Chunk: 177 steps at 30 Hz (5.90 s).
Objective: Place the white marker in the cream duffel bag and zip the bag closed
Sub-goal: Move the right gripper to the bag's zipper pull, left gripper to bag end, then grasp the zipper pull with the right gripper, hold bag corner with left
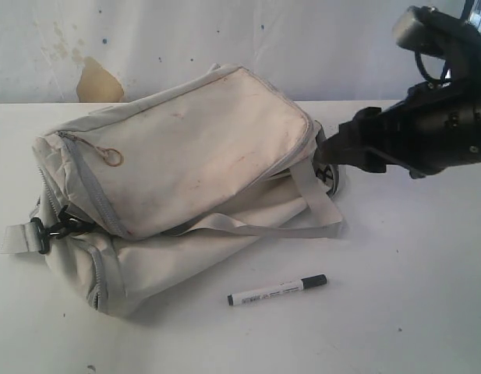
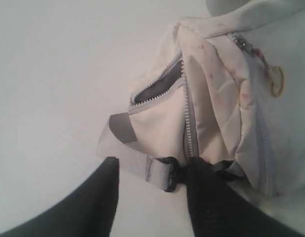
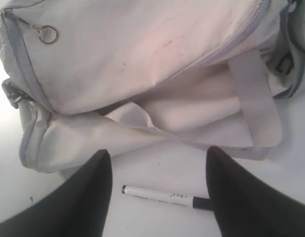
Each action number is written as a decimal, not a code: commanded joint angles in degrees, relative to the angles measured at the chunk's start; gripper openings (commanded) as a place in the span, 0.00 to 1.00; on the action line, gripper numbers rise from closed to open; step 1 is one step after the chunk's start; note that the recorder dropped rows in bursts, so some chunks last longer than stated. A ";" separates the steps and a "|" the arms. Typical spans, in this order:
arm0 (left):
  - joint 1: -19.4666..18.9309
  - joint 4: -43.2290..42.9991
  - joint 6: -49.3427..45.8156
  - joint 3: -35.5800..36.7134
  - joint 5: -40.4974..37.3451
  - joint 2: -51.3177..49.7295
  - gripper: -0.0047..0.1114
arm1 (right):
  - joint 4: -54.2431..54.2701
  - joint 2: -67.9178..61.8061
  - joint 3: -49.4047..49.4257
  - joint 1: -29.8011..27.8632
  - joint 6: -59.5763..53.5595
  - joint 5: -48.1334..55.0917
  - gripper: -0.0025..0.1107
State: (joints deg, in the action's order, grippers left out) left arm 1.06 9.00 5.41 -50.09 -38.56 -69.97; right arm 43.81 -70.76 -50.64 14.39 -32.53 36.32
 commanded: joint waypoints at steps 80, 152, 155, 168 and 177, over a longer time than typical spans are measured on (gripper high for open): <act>-12.34 57.74 -73.37 -13.95 -25.98 -30.74 0.04 | 44.23 -53.67 -38.89 26.29 -79.79 -12.19 0.49; -12.34 59.95 -69.42 -13.95 -23.62 -30.74 0.04 | 42.92 -53.97 -40.87 28.52 -70.06 -12.87 0.02; -12.34 59.95 -69.15 -13.95 -22.45 -30.74 0.04 | 42.80 -53.31 -40.87 28.52 -67.43 -12.61 0.02; -12.34 63.12 -63.55 -13.95 -18.07 -30.74 0.04 | 21.24 -50.80 -40.63 28.33 -23.46 -6.14 0.02; -12.34 64.07 -61.87 -13.95 -17.19 -30.74 0.04 | 5.22 -47.49 -40.63 28.33 -8.59 1.47 0.02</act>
State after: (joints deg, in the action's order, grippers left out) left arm -11.38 70.23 -57.31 -63.76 -57.27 -101.08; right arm 53.22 -120.03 -91.19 42.84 -44.25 34.93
